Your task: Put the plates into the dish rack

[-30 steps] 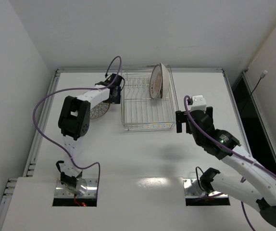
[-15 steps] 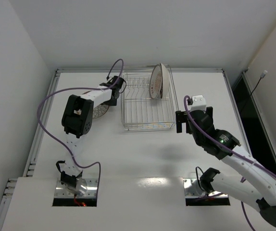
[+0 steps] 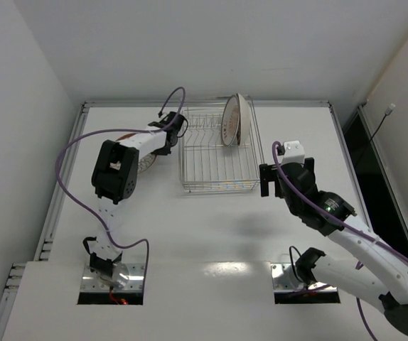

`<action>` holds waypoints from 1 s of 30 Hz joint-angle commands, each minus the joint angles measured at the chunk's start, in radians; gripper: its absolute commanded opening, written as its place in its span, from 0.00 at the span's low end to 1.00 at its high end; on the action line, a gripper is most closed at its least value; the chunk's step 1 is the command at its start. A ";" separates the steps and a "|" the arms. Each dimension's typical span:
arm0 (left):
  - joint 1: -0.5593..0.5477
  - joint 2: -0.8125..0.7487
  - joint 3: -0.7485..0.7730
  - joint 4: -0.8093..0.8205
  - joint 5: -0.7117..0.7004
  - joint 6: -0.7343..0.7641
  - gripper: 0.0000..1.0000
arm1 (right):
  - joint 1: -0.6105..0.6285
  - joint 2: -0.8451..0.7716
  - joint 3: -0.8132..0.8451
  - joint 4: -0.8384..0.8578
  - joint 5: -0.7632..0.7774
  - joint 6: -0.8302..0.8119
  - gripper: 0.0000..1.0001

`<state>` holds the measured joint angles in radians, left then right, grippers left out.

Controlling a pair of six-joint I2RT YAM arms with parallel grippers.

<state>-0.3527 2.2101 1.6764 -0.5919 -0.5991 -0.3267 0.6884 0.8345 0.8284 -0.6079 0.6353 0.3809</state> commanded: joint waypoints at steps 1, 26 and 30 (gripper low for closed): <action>0.003 -0.183 -0.024 0.036 -0.048 -0.058 0.00 | -0.006 -0.017 0.011 0.008 -0.028 0.006 0.99; -0.109 -0.811 -0.192 0.460 0.149 0.003 0.00 | -0.006 -0.104 -0.018 -0.042 -0.028 0.024 0.99; -0.109 -0.829 -0.147 0.536 0.379 0.012 0.00 | 0.003 -0.127 -0.040 -0.043 -0.017 0.024 0.99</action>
<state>-0.4667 1.4513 1.4406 -0.3096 -0.3847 -0.3656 0.6888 0.7330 0.8059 -0.6537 0.6003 0.3901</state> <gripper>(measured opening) 0.047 0.990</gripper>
